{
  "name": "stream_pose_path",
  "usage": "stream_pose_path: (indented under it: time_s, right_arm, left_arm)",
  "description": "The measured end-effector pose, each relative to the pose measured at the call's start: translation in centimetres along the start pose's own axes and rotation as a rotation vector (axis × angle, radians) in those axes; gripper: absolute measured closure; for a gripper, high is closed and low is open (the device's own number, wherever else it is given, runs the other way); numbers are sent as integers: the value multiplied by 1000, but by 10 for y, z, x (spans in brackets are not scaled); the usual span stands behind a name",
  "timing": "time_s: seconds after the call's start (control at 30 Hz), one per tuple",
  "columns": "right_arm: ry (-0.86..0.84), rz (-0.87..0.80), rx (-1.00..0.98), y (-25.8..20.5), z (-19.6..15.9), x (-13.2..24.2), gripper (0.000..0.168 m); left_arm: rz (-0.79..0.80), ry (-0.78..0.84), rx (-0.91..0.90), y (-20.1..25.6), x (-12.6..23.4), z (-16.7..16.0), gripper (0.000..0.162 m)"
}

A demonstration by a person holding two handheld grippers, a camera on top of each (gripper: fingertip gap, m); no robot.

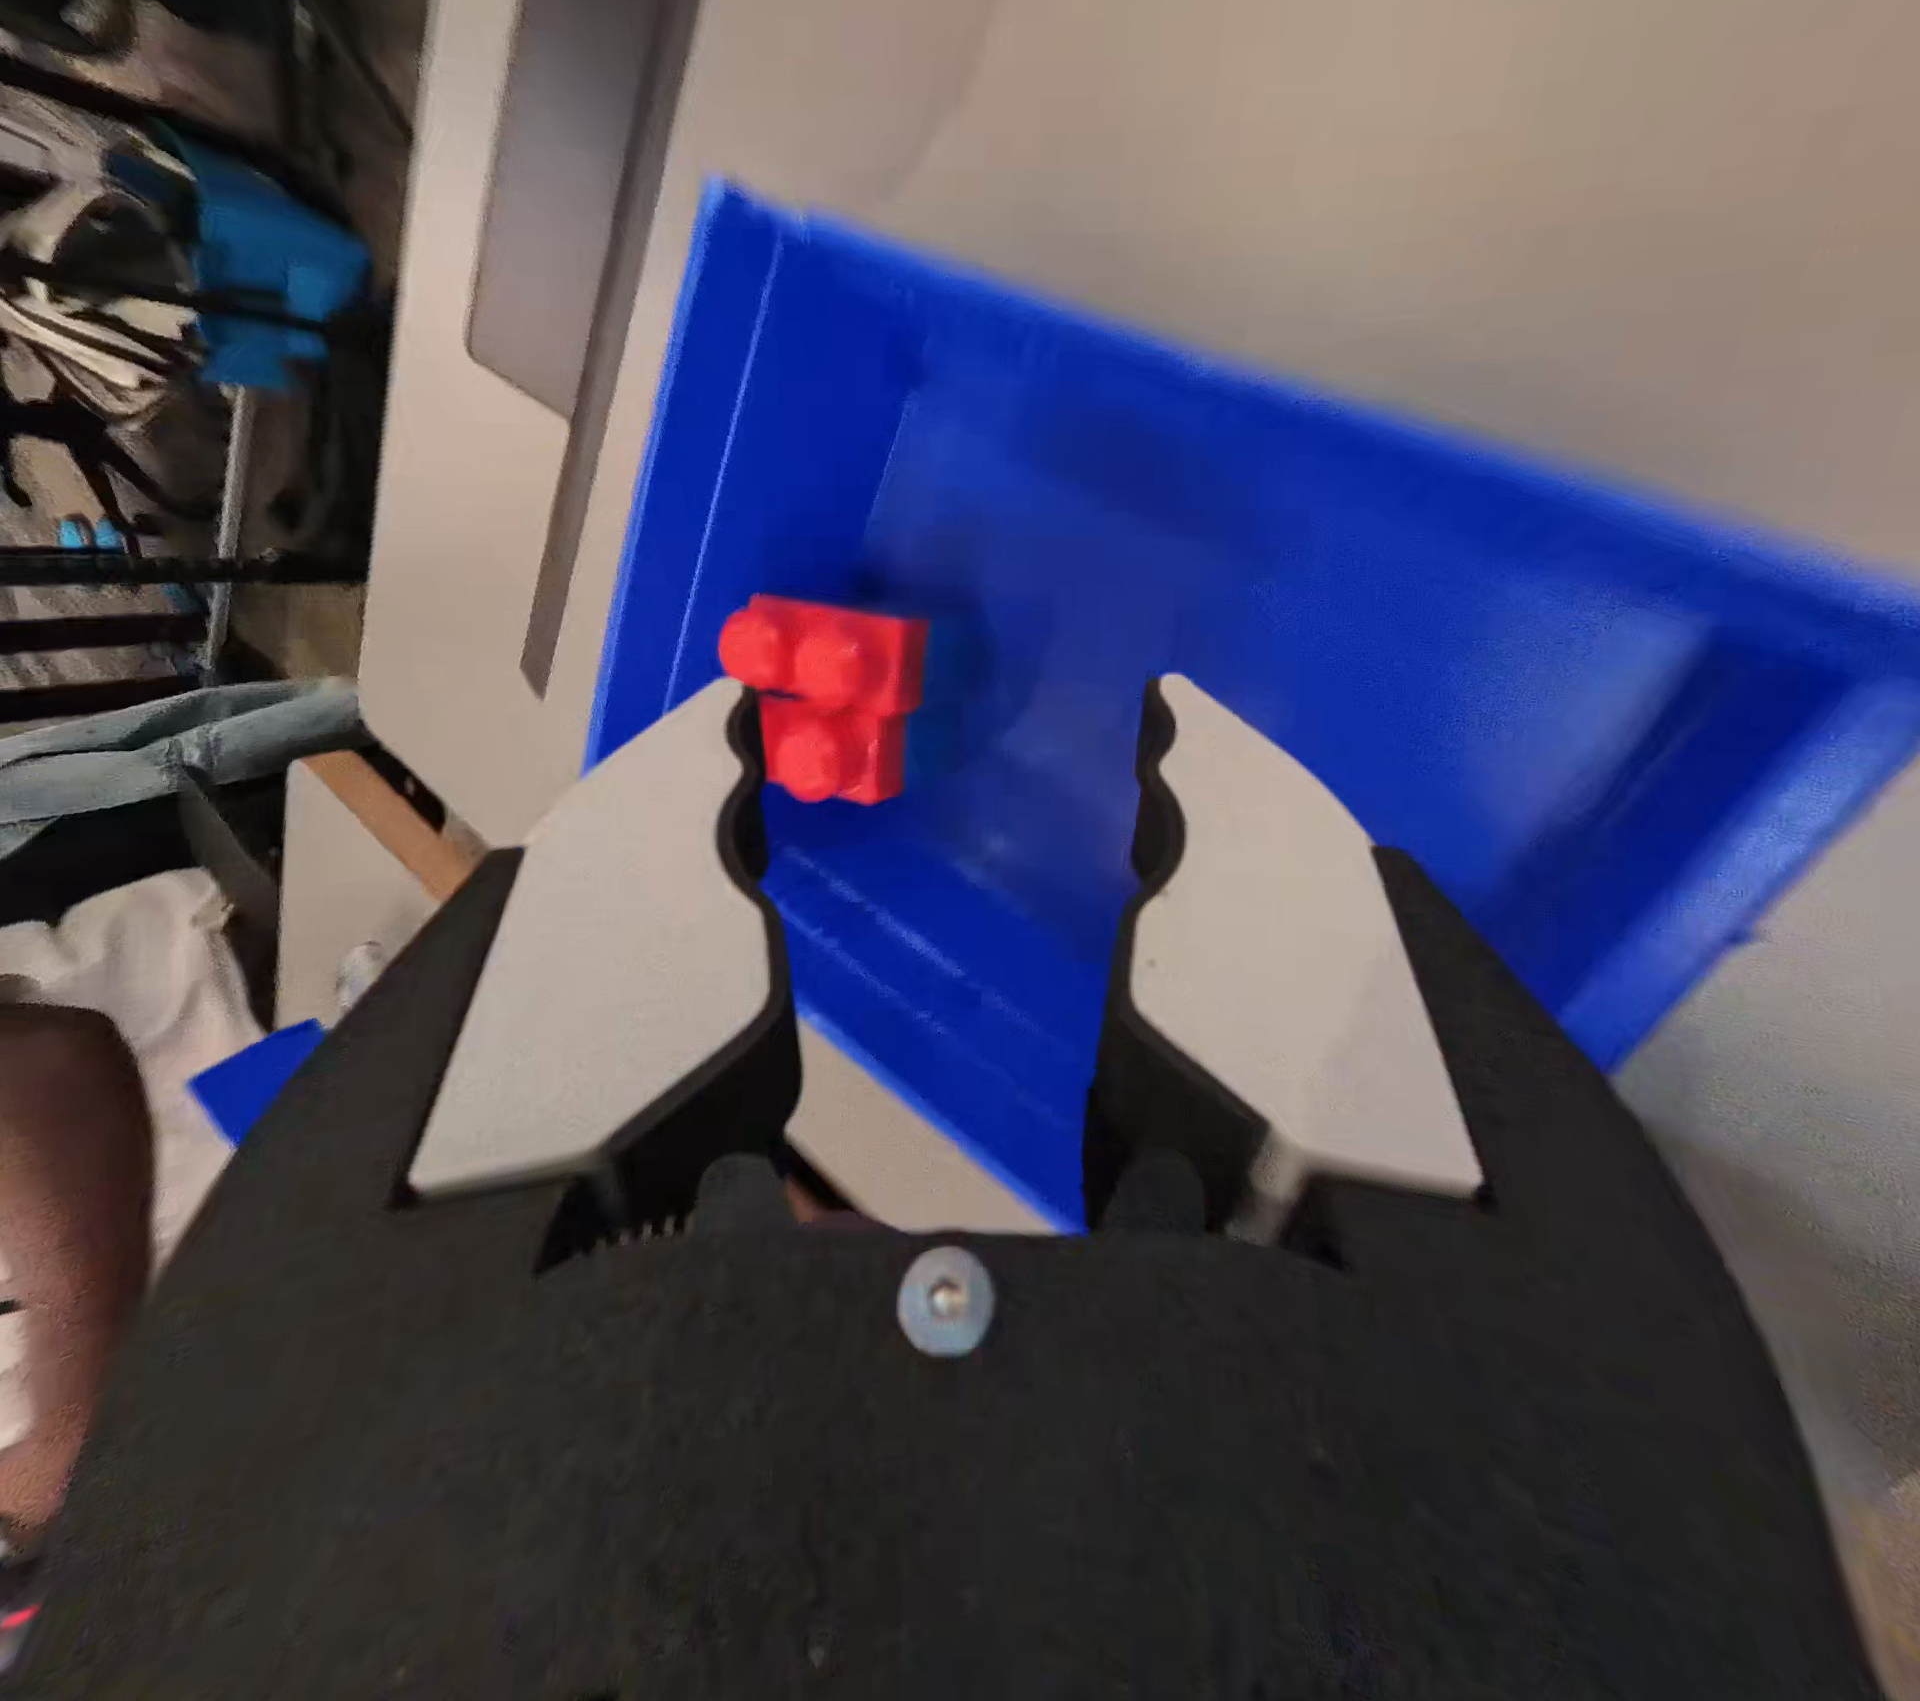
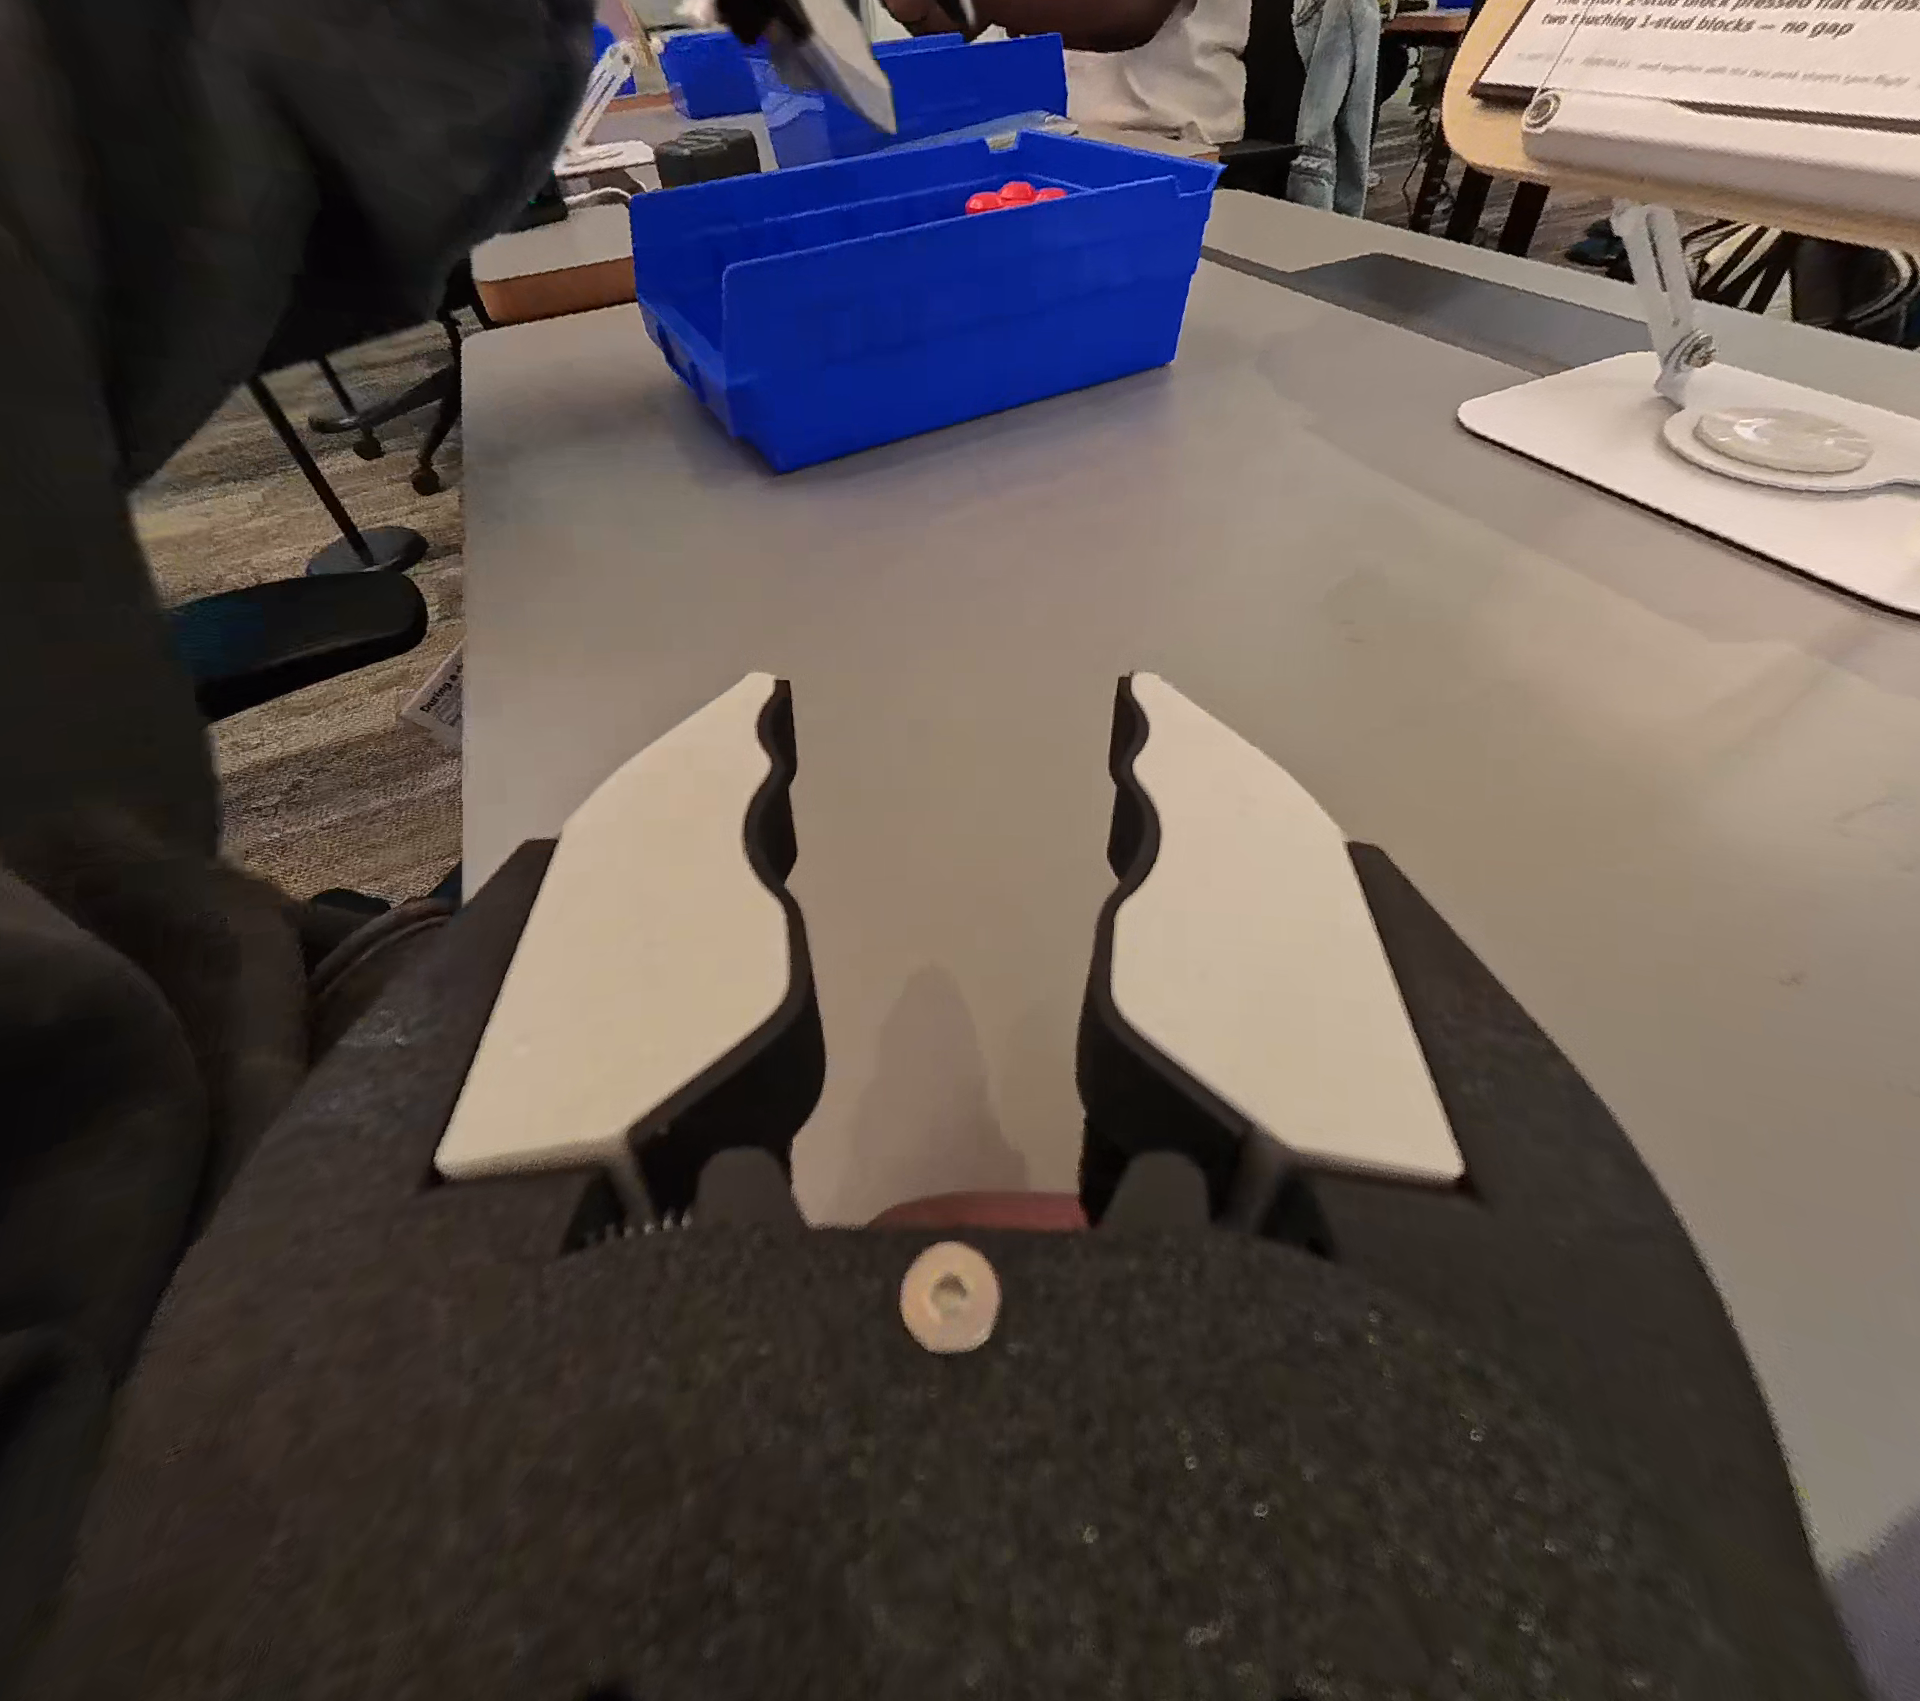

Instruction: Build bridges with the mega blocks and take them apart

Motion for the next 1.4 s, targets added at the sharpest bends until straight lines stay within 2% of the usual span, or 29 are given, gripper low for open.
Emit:
stream_pose_path:
  time_s: [0.17, 0.3, 0.67, 0.8, 0.97, 1.13, 1.27, 1.4]
  right_arm:
    - [-31, -3, -15, 5, -6, -3, 110]
    - [-30, 3, -41, 8, -8, -3, 110]
    - [-40, 48, -103, 12, -12, -7, 110]
    - [-43, 50, -101, 11, -12, -7, 111]
    - [-39, 51, -93, 9, -10, -6, 111]
    - [0, 69, -109, 6, -4, -1, 112]
    - [30, 78, -132, 5, 0, 2, 112]
    - [48, 75, -176, 10, 4, -2, 108]
  left_arm:
    - [-147, -176, -73, -38, -63, -12, 93]
    - [-211, -232, -81, -55, -92, -20, 91]
    - [-363, -279, -71, -66, -128, -31, 91]
    - [-382, -285, -68, -67, -129, -31, 92]
    - [-403, -310, -87, -60, -112, -27, 92]
    - [-353, -261, -104, -57, -56, -4, 92]
    - [-307, -204, -150, -45, -4, 30, 92]
    - [-309, -159, -216, -20, 31, 75, 92]
Point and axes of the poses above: each gripper's, where its closed fingertips meet, x back along the fingers, z out of its top, y = z × x across the jaws, the point moved 8 cm from there along x, back along the fingers, and after that the axes turned 1 degree about -y, right-handed, at the moved point
